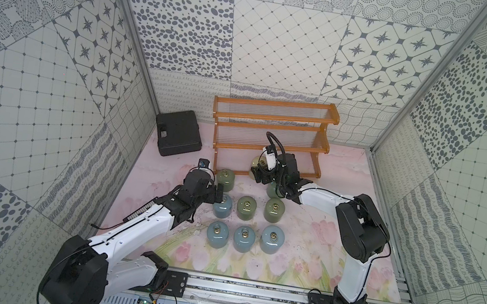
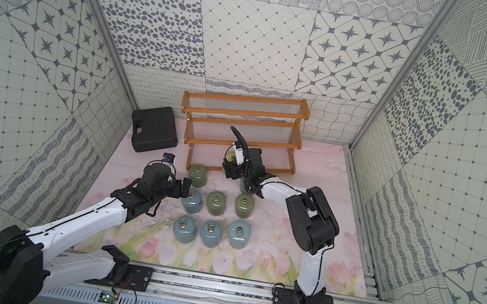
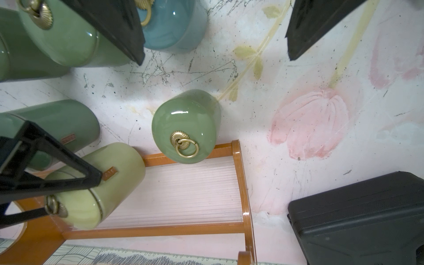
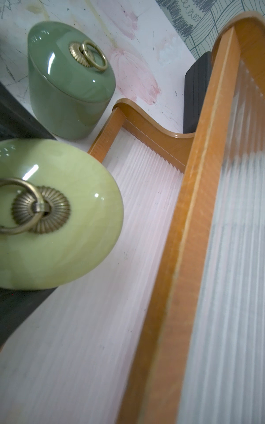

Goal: Remove the tea canisters from the shelf
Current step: Place the tea canister at the center of the board.

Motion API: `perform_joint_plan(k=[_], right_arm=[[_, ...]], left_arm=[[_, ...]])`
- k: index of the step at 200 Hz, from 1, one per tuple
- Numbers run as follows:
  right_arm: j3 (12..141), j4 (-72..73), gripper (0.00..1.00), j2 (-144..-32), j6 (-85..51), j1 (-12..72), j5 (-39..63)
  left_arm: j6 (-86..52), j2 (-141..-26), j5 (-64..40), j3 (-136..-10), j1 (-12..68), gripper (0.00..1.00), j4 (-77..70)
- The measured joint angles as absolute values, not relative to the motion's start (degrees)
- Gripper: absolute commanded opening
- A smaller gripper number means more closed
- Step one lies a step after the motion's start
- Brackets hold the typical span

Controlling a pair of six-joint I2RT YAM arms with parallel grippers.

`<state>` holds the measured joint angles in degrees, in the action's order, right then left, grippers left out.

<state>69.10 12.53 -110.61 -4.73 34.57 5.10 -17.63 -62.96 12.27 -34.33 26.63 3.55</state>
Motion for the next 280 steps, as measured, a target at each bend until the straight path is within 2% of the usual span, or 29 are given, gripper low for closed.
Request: perform_joint_plan(k=[280], right_arm=[[65.4, 8.7, 0.75, -107.2, -3.1, 38.7, 7.6]], left_arm=[[-19.1, -62.9, 10.9, -33.3, 26.6, 1.0, 3.7]])
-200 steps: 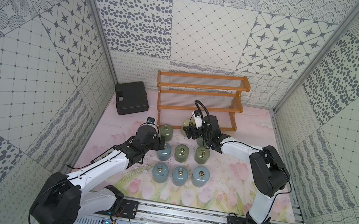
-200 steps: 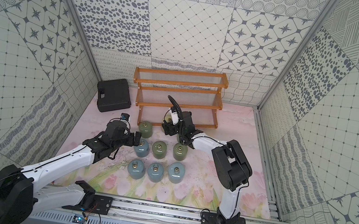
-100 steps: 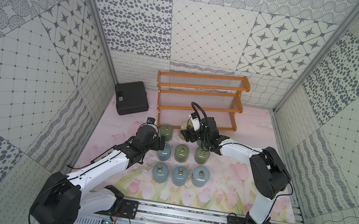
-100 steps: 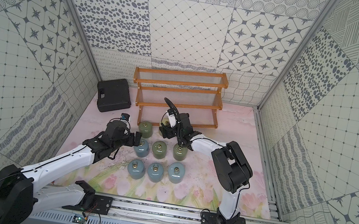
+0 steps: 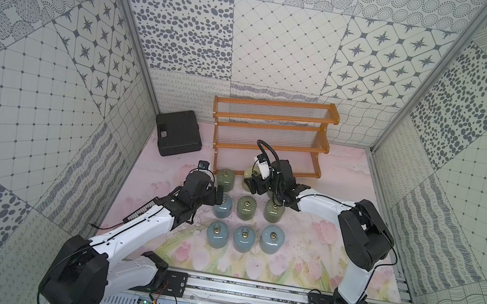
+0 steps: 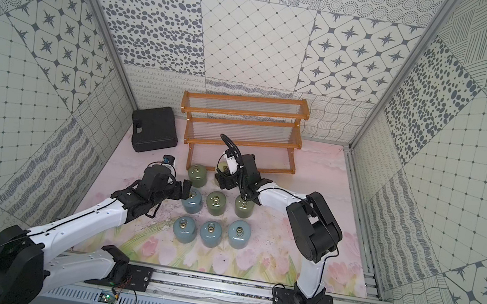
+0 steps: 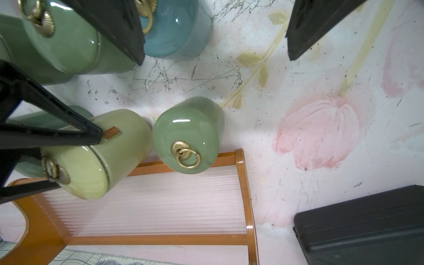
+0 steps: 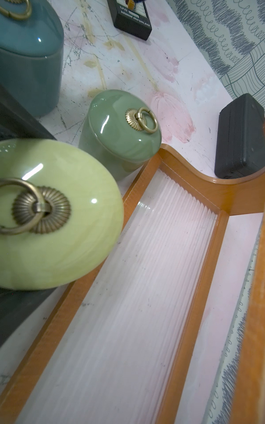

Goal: Remove the tea canisters from the shelf
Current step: Place the tea canister at the center of the board.

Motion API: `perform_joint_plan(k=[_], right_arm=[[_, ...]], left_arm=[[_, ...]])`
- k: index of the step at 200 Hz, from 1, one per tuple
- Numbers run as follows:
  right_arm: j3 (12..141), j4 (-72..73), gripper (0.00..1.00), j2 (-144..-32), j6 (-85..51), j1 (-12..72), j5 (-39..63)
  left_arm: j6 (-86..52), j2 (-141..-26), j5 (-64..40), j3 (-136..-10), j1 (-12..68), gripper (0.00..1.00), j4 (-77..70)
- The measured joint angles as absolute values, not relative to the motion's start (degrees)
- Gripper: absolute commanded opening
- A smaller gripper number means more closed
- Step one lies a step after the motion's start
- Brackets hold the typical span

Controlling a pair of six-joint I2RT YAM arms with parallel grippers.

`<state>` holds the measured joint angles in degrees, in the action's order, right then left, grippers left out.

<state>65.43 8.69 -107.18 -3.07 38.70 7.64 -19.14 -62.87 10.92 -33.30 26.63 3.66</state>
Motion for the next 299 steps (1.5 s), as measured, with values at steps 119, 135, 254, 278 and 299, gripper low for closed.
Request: perform_joint_plan(k=[119, 135, 254, 278, 299], right_arm=[[66.1, 5.3, 0.76, -107.4, -0.5, 40.0, 7.2], [66.4, 5.1, 0.76, -107.6, -0.5, 40.0, 7.1], [66.8, 4.9, 0.8, -108.0, 0.4, 40.2, 6.3], [66.8, 4.8, 0.81, -108.0, 0.5, 40.2, 5.9], [66.8, 4.8, 0.81, -108.0, 0.5, 40.2, 5.7]], left_arm=[[-19.4, -62.9, 10.9, -33.0, 26.6, 1.0, 3.7], [-19.4, -62.9, 10.9, -33.0, 26.6, 1.0, 3.7], [-19.4, -63.6, 10.9, -33.1, 26.6, 1.0, 3.6], [-19.4, -64.1, 10.9, -33.2, 26.6, 1.0, 3.6], [-19.4, -64.5, 10.9, -33.3, 26.6, 1.0, 3.6]])
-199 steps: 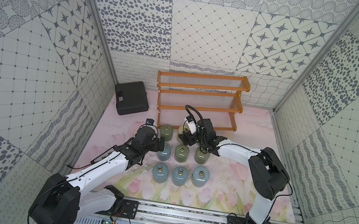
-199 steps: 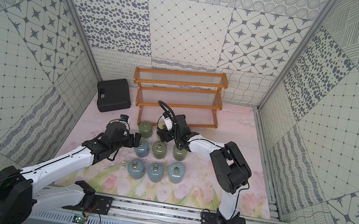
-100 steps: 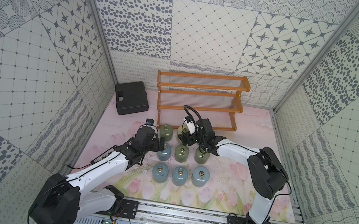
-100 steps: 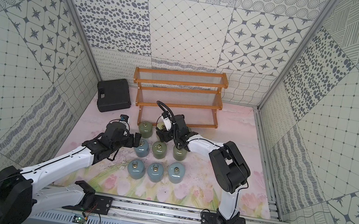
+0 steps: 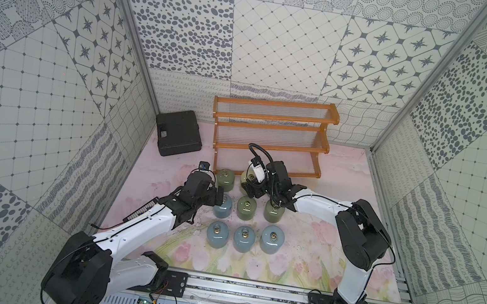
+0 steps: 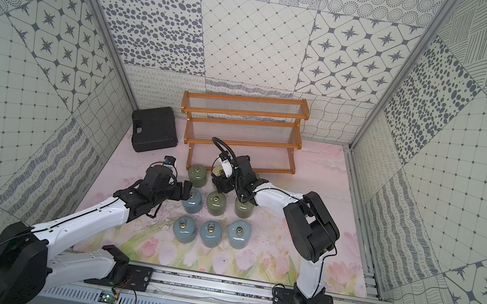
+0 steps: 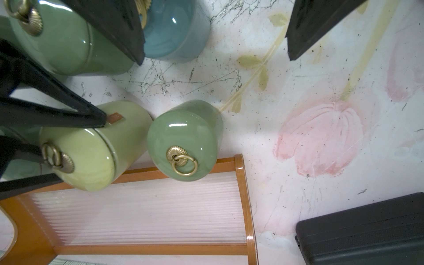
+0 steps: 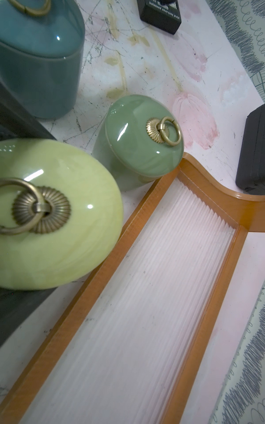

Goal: Remove the tea canisters from the shelf
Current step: Place the tea canister at the center of the board.

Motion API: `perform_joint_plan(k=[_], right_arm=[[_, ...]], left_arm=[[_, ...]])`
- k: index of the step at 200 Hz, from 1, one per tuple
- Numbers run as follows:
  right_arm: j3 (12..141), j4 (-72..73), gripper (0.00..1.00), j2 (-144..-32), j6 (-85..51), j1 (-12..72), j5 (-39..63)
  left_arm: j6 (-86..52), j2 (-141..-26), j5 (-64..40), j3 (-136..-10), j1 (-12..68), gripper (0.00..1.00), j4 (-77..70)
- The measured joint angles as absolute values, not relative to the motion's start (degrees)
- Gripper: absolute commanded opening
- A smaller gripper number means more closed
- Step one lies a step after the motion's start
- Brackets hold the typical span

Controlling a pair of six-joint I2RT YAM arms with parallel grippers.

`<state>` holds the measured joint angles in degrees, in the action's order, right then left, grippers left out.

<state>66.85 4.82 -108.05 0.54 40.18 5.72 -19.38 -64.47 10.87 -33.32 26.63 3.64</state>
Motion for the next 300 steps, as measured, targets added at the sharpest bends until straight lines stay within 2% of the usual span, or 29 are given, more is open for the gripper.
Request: perform_joint_plan(k=[300], right_arm=[[66.7, 7.9, 0.9, -108.9, 0.4, 40.1, 4.0]], left_arm=[[-19.4, -63.6, 10.9, -33.3, 26.6, 1.0, 3.7]])
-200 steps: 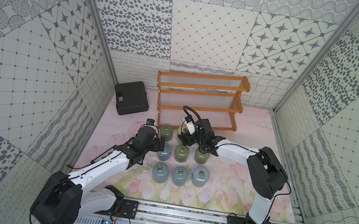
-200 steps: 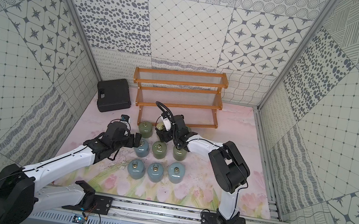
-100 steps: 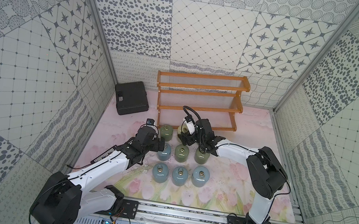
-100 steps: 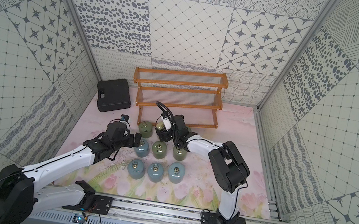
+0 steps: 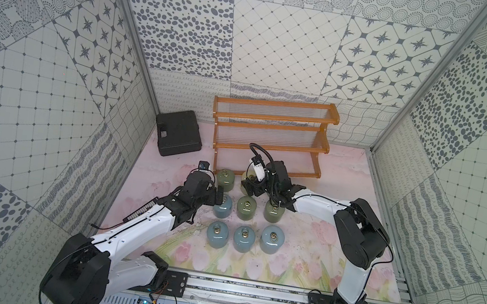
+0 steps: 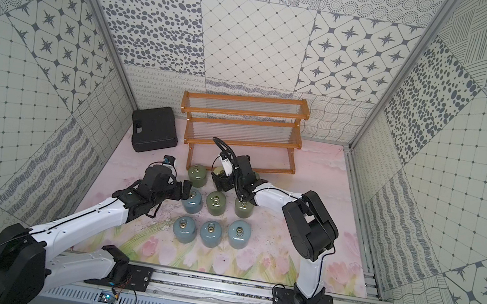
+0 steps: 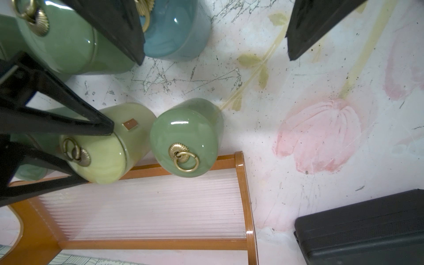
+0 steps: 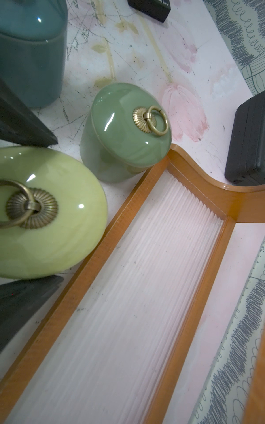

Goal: Remove the tea canisters from the shelf
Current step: Place the tea canister at the center of the board, then reset both arms

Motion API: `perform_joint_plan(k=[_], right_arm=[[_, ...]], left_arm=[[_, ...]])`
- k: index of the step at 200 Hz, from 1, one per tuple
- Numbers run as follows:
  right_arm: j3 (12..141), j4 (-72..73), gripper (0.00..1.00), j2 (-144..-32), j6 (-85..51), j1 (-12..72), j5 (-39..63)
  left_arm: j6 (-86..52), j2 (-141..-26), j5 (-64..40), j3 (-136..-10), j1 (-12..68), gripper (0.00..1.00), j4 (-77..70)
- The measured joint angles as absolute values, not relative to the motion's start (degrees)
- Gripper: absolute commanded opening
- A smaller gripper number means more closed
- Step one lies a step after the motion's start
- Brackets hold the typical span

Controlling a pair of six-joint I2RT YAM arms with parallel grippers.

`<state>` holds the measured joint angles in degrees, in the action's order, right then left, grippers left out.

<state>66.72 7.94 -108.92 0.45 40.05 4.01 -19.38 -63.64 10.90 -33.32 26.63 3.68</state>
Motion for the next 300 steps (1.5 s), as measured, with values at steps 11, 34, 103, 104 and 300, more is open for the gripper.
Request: perform_joint_plan(k=[11, 34, 103, 104, 300], right_arm=[[66.7, 7.9, 0.9, -108.9, 0.4, 40.1, 4.0], [66.7, 7.9, 0.9, -108.9, 0.4, 40.1, 4.0], [66.7, 7.9, 0.9, -108.9, 0.5, 40.1, 4.0], [66.7, 7.9, 0.9, -108.9, 0.5, 40.1, 4.0], [66.5, 4.1, 0.99, -99.7, 0.4, 37.5, 3.3]], left_arm=[[-19.4, -63.6, 10.9, -33.3, 26.6, 1.0, 3.7], [-19.4, -63.4, 10.9, -33.3, 26.6, 1.0, 3.7], [-19.4, -63.2, 10.9, -33.3, 26.6, 1.0, 4.1], [-19.4, -63.2, 10.9, -33.3, 26.6, 1.0, 4.1], [-16.9, -62.1, 12.5, -34.7, 25.4, 1.0, 4.0]])
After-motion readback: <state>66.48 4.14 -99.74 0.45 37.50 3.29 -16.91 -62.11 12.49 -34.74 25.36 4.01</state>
